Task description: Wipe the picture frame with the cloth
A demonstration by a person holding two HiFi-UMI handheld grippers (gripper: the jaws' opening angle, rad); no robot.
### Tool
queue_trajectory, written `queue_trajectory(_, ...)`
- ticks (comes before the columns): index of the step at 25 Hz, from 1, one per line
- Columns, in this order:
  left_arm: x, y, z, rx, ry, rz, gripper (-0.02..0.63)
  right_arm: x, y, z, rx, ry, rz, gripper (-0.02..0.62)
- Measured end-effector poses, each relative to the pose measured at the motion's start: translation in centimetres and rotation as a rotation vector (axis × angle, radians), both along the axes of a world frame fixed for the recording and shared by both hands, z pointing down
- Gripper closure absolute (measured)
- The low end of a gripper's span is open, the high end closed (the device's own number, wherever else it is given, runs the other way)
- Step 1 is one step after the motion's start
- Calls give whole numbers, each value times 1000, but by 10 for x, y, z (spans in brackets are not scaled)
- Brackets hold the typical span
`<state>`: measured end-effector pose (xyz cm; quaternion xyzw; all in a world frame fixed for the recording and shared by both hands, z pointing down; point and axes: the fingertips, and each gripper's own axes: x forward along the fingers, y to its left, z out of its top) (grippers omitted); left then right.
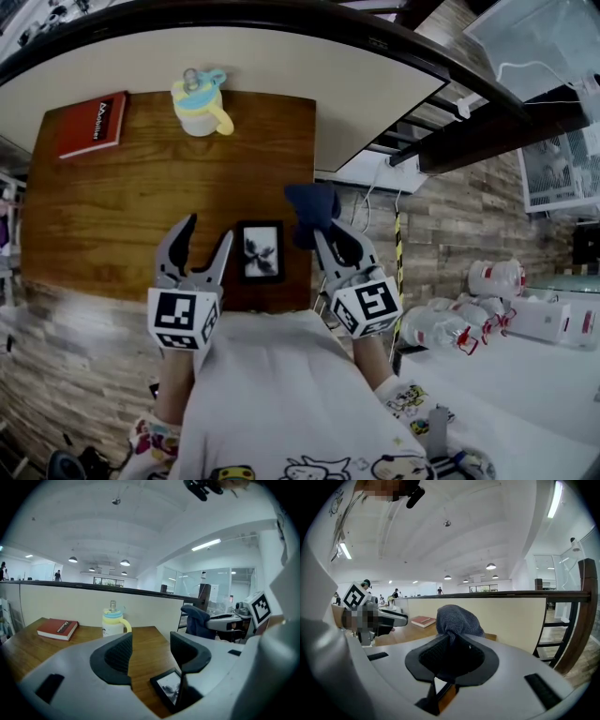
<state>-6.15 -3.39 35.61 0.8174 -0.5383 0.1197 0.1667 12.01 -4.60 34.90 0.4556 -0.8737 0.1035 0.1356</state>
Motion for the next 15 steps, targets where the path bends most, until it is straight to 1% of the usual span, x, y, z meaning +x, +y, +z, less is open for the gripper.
queue_trajectory(9,-14,-1,10,-34,22,19,376,-18,2,8,-22,26,8,549)
queue_trajectory(15,-8,1,26,-73,23,54,376,-18,5,21,-51,22,28,549)
